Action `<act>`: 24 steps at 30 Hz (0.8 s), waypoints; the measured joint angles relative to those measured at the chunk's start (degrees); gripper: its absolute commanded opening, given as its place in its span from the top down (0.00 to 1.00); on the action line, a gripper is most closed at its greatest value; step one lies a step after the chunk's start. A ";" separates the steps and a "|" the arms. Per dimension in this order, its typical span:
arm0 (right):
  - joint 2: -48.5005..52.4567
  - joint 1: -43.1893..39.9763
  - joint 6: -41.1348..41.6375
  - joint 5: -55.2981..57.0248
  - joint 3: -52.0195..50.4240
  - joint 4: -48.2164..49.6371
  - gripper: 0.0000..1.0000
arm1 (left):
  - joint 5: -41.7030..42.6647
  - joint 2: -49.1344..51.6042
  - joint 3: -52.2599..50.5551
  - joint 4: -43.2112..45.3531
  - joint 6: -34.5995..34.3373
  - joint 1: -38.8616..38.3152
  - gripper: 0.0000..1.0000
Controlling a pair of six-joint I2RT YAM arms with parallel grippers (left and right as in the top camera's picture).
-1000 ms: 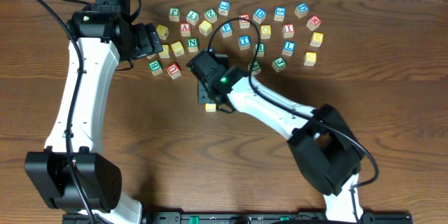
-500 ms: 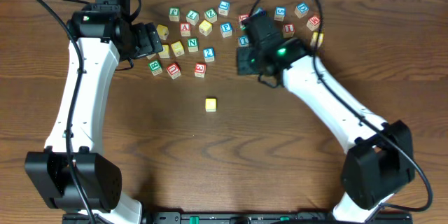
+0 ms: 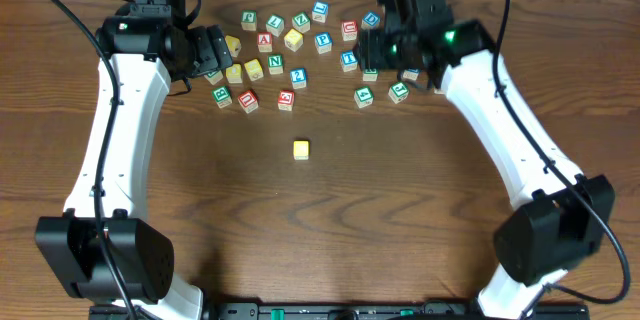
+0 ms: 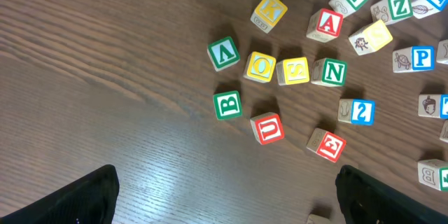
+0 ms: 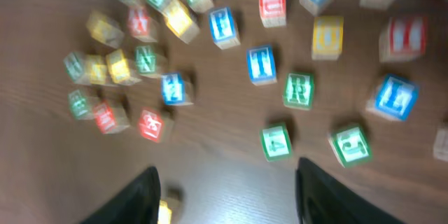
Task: Spell out CORL
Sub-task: 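Move the right gripper to the yellow O block and grasp it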
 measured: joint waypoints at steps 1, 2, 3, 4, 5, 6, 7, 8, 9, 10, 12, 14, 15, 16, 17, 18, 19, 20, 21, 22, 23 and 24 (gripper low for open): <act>2.99 -0.04 -0.81 0.35 6.97 -4.13 0.33 | 0.02 0.00 0.00 0.07 0.00 0.00 0.02; 6.23 -0.07 -1.66 0.61 13.35 -7.74 0.30 | 0.02 0.00 0.00 0.04 0.00 0.00 0.02; 8.81 -0.11 -2.29 0.98 18.03 -10.43 0.25 | 0.04 0.00 0.00 0.07 0.00 0.00 0.02; 11.63 -0.11 -2.91 1.53 22.67 -13.64 0.12 | 0.02 0.00 0.00 0.11 0.00 0.00 0.02; 14.01 -0.11 -3.28 2.03 25.88 -15.65 0.00 | 0.02 0.00 0.00 0.11 0.00 0.00 0.02; 15.69 -0.11 -3.54 2.73 27.87 -16.61 0.01 | 0.02 0.00 0.00 0.09 0.00 0.00 0.02; 17.57 -0.13 -3.96 3.78 29.31 -17.31 0.01 | 0.00 0.00 0.00 0.09 0.00 0.00 0.03; 18.99 -0.15 -4.00 4.85 29.70 -17.46 0.01 | 0.00 0.00 0.00 -0.04 0.00 0.00 0.02; 19.67 -0.20 -4.09 5.35 29.70 -17.40 0.01 | 0.02 0.00 0.00 -0.15 0.00 0.00 0.02; 20.09 -0.28 -4.11 5.75 29.70 -17.09 0.01 | 0.00 0.00 0.00 -0.26 0.00 0.00 0.02; 20.72 -0.66 -4.11 6.23 29.73 -15.34 0.09 | 0.00 0.00 0.00 -0.59 0.00 0.00 0.02; 21.24 -1.09 -4.35 7.26 29.75 -14.03 0.16 | 0.02 0.00 0.00 -0.66 0.00 0.00 0.02; 21.59 -1.16 -4.17 7.89 29.75 -13.35 0.22 | 0.02 0.00 0.00 -0.63 0.00 0.00 0.02; 22.38 -1.29 -4.42 8.98 29.75 -11.96 0.24 | 0.02 0.00 0.00 -0.63 0.00 0.00 0.02; 23.78 -1.42 -4.52 9.99 29.73 -10.75 0.25 | 0.02 0.00 0.00 -0.55 0.00 0.00 0.02; 24.70 -1.42 -4.42 10.27 29.75 -9.94 0.27 | 0.02 0.00 0.00 -0.59 0.00 0.00 0.02; 26.01 -1.44 -4.50 10.71 29.75 -8.76 0.29 | 0.02 0.00 0.00 -0.57 0.00 0.00 0.02; 27.82 -1.51 -4.57 11.08 29.73 -8.02 0.32 | 0.00 0.00 0.00 -0.57 0.00 0.00 0.02; 29.07 -1.53 -4.48 11.19 29.73 -7.58 0.32 | 0.02 0.00 0.00 -0.70 0.00 0.00 0.02; 30.36 -1.57 -4.50 11.39 29.73 -7.02 0.34 | 0.02 0.00 0.00 -0.74 0.00 0.00 0.02; 31.98 -1.64 -4.55 11.52 29.68 -6.40 0.35 | 0.02 0.00 0.00 -0.87 0.00 0.00 0.03; 33.48 -1.77 -4.50 11.56 29.62 -5.77 0.37 | 0.00 0.00 0.00 -0.92 0.00 0.00 0.02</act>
